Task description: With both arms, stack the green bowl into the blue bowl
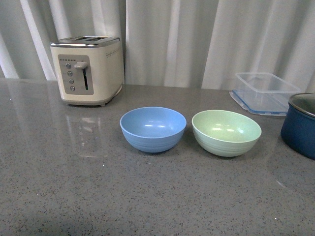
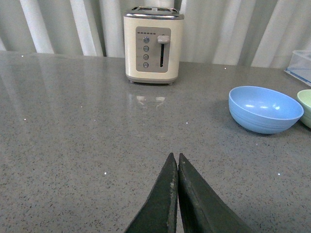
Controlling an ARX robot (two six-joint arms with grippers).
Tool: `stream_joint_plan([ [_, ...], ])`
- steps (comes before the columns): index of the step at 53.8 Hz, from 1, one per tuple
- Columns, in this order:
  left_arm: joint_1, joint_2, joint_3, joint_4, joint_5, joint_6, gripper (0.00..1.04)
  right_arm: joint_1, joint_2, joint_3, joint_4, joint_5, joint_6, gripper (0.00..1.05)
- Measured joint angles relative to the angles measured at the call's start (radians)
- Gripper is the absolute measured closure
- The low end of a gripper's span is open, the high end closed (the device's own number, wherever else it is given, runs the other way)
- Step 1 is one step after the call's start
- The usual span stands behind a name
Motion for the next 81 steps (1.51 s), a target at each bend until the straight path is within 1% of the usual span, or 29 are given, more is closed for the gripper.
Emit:
stream_joint_plan([
  [29, 0.000, -0.165, 0.000, -0.160, 0.000, 0.000, 1.01, 0.000, 0.000, 0.000, 0.000, 0.000, 0.000, 0.10],
  [33, 0.000, -0.268, 0.000, -0.294, 0.000, 0.000, 1.01, 0.000, 0.000, 0.000, 0.000, 0.000, 0.000, 0.10],
  [35, 0.000, -0.295, 0.000, -0.326, 0.000, 0.000, 1.01, 0.000, 0.000, 0.000, 0.000, 0.000, 0.000, 0.10],
  [42, 0.000, -0.339, 0.000, -0.336, -0.001, 0.000, 1.01, 0.000, 0.000, 0.000, 0.000, 0.000, 0.000, 0.10],
  [43, 0.000, -0.338, 0.000, -0.337, 0.000, 0.000, 0.99, 0.000, 0.000, 0.000, 0.000, 0.000, 0.000, 0.10],
  [51, 0.000, -0.337, 0.000, -0.340, 0.000, 0.000, 0.63, 0.000, 0.000, 0.000, 0.000, 0.000, 0.000, 0.10],
  [53, 0.000, -0.337, 0.000, -0.340, 0.000, 0.000, 0.56, 0.000, 0.000, 0.000, 0.000, 0.000, 0.000, 0.10],
  [57, 0.000, -0.337, 0.000, -0.340, 0.000, 0.000, 0.45, -0.002, 0.003, 0.000, -0.004, -0.008, -0.004, 0.10],
  [59, 0.000, -0.337, 0.000, -0.340, 0.000, 0.000, 0.40, -0.014, 0.023, 0.019, -0.052, -0.055, -0.018, 0.10],
  [61, 0.000, -0.337, 0.000, -0.340, 0.000, 0.000, 0.33, -0.039, 0.083, 0.060, -0.121, -0.127, -0.023, 0.10],
  [62, 0.000, -0.337, 0.000, -0.340, 0.000, 0.000, 0.31, -0.043, 0.102, 0.071, -0.129, -0.142, -0.023, 0.10],
  [64, 0.000, -0.337, 0.000, -0.340, 0.001, 0.000, 0.24, -0.058, 0.177, 0.117, -0.134, -0.190, -0.021, 0.10],
  [65, 0.000, -0.337, 0.000, -0.340, 0.000, 0.000, 0.22, -0.060, 0.195, 0.131, -0.134, -0.193, -0.020, 0.10],
  [70, 0.000, -0.337, 0.000, -0.340, 0.000, 0.000, 0.06, -0.063, 0.343, 0.255, -0.122, -0.247, 0.021, 0.10],
  [72, 0.000, -0.337, 0.000, -0.340, 0.000, 0.001, 0.05, -0.055, 0.422, 0.329, -0.129, -0.273, 0.050, 0.10],
  [76, 0.000, -0.338, 0.000, -0.340, 0.000, 0.001, 0.07, -0.031, 0.542, 0.444, -0.166, -0.297, 0.100, 0.10],
  [79, 0.000, -0.338, 0.000, -0.340, 0.000, 0.002, 0.07, -0.007, 0.673, 0.551, -0.199, -0.379, 0.167, 0.10],
  [81, 0.000, -0.338, 0.000, -0.340, 0.000, 0.002, 0.07, 0.008, 0.739, 0.601, -0.217, -0.401, 0.207, 0.10],
])
